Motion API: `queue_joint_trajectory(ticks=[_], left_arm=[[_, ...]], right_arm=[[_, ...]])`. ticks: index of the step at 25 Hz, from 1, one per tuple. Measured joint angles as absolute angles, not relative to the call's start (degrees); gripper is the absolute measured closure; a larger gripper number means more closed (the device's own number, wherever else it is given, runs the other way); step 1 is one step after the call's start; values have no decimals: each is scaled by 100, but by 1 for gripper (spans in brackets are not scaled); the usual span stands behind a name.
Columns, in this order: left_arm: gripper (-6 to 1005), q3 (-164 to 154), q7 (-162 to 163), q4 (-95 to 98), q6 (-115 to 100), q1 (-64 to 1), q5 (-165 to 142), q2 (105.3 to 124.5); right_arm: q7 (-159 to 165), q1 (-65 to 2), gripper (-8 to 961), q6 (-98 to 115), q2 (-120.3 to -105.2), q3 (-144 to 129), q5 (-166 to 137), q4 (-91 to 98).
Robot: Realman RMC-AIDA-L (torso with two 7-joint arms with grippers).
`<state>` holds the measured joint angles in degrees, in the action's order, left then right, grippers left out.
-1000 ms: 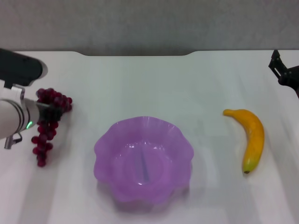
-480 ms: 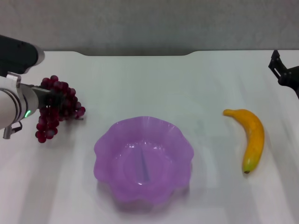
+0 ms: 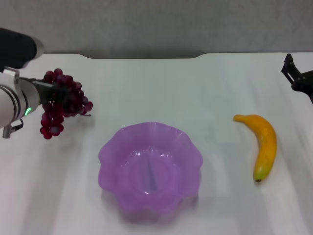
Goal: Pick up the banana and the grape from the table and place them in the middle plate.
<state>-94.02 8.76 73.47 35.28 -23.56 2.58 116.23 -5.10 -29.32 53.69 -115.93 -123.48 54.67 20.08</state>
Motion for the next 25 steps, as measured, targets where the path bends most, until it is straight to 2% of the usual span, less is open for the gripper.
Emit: queue_joint_trajectory(ticks=[7, 25], left_arm=[[563, -9403, 763, 8069, 3928, -2157, 275, 11619], [571, -9353, -771, 10570, 4781, -889, 2136, 11607]], right_arm=[[-510, -2933, 66, 5361, -11593, -12348, 5467, 1989], [-510, -2858, 67, 5389, -11580, -12289, 5476, 1959]])
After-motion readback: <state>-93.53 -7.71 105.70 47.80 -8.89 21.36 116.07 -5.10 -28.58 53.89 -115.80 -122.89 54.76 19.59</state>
